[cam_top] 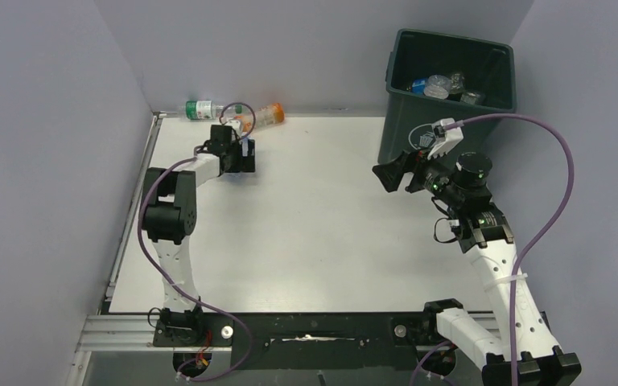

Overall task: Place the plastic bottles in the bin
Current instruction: Pick up the plastic bottle at the center of the board.

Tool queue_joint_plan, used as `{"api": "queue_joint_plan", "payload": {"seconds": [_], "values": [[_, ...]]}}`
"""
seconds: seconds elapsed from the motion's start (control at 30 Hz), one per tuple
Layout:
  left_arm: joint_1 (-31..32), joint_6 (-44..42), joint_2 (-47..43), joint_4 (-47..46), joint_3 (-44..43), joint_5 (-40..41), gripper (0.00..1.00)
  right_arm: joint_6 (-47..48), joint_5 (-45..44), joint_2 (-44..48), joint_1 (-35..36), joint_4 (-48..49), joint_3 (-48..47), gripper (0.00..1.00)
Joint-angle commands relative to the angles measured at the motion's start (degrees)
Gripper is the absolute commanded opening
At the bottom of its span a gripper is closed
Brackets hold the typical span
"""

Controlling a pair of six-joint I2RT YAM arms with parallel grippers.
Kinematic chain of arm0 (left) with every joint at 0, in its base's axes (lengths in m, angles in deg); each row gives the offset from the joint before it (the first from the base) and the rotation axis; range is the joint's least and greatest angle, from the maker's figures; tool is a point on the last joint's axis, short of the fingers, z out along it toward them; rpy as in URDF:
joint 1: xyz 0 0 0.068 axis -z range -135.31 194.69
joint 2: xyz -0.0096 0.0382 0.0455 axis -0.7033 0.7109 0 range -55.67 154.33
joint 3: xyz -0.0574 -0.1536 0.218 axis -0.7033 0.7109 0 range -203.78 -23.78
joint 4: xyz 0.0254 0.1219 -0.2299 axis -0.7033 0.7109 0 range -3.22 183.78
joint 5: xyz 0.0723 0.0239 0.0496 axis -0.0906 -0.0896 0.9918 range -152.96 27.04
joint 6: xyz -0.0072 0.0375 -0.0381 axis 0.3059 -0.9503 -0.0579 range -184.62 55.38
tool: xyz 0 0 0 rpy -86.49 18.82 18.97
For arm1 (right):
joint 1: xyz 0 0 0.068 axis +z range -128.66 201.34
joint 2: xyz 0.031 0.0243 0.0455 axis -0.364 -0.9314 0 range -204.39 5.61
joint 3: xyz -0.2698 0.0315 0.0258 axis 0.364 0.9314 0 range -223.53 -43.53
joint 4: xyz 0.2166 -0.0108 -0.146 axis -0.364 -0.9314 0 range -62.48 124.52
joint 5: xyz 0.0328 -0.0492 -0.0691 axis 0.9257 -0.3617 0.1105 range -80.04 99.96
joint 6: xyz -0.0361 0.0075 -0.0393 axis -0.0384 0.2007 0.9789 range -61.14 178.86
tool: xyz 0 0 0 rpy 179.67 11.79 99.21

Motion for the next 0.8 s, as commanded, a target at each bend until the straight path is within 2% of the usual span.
{"api": "queue_joint_plan", "payload": {"seconds": [0.0,0.1,0.3,0.4,0.53,0.77], "values": [[2.3,2.8,-6.9,1.0,4.0,2.4,0.92,0.8,0.5,1.6,0.5,2.3,0.7,0.98],[3.5,3.5,-8.5,0.3,7.2,2.9,0.91,1.1,0.7,1.6,0.5,2.3,1.3,0.98],[4.9,4.4,-9.6,-0.9,10.0,3.6,0.67,0.7,1.4,1.6,0.6,3.1,2.9,0.99],[4.9,5.0,-8.7,-1.2,9.8,3.8,0.60,0.6,1.4,1.6,0.6,3.3,3.2,0.99],[4.9,5.8,-8.0,-0.8,8.9,3.1,0.40,0.4,1.2,1.8,0.7,3.1,3.4,0.99],[5.6,7.4,-11.2,0.0,10.3,3.3,0.35,-0.4,0.8,1.4,1.5,3.5,4.2,0.99]]}}
